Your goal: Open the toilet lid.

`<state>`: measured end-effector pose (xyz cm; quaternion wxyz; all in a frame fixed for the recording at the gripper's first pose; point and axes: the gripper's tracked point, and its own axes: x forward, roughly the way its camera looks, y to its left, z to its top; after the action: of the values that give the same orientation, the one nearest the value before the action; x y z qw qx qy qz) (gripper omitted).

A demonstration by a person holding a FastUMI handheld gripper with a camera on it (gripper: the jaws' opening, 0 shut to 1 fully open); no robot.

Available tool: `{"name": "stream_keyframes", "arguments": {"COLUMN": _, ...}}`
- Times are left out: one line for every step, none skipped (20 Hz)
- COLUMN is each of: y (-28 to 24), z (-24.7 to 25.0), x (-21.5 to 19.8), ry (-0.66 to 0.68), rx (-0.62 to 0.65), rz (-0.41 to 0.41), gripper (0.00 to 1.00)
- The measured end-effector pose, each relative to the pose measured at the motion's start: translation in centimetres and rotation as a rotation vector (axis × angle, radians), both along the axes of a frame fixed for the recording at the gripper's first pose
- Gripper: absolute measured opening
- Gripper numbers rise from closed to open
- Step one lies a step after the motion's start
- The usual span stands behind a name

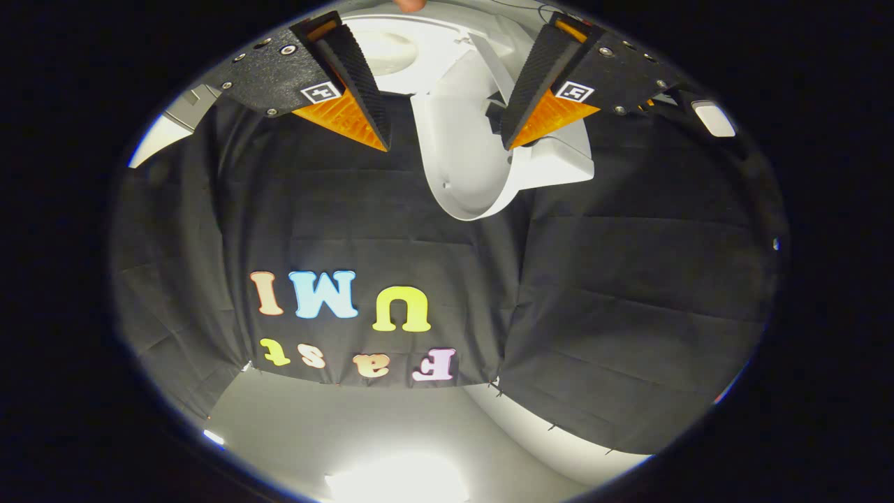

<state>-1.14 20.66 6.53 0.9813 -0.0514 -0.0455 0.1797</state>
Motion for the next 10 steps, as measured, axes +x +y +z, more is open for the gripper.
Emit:
{"name": "stream_keyframes", "arguments": {"y": -0.9, "z": 0.1, "x": -0.2, "ry": 0.002, "rx": 0.007, "rz": -0.014, "gripper": 0.95}}
{"name": "stream_keyframes", "arguments": {"y": -2.0, "z": 0.0, "x": -0.3, "ry": 0.0, "rx": 0.009, "rz": -0.029, "gripper": 0.95}}
{"name": "stream_keyframes", "arguments": {"y": -3.1, "z": 0.0, "x": -0.5, "ry": -0.005, "rx": 0.008, "rz": -0.048, "gripper": 0.95}}
{"name": "stream_keyframes", "arguments": {"y": -4.3, "z": -0.1, "x": -0.5, "ry": -0.007, "rx": 0.006, "rz": -0.068, "gripper": 0.95}}
{"name": "stream_keyframes", "arguments": {"y": -5.5, "z": -0.4, "x": -0.5, "ry": -0.006, "rx": 0.006, "rz": -0.086, "gripper": 0.95}}
{"name": "stream_keyframes", "arguments": {"y": -6.7, "z": -0.5, "x": -0.4, "ry": 0.0, "rx": 0.015, "rz": -0.107, "gripper": 0.95}}
{"name": "stream_keyframes", "arguments": {"y": -8.0, "z": -0.6, "x": -0.2, "ry": 0.008, "rx": 0.027, "rz": -0.126, "gripper": 0.95}}
{"name": "stream_keyframes", "arguments": {"y": -9.2, "z": -0.7, "x": -0.2, "ry": 0.019, "rx": 0.042, "rz": -0.146, "gripper": 0.95}}
{"name": "stream_keyframes", "arguments": {"y": -10.7, "z": -0.8, "x": 0.1, "ry": 0.029, "rx": 0.058, "rz": -0.173, "gripper": 0.95}}
{"name": "stream_keyframes", "arguments": {"y": -12.1, "z": -0.7, "x": 0.4, "ry": 0.039, "rx": 0.076, "rz": -0.197, "gripper": 0.95}}
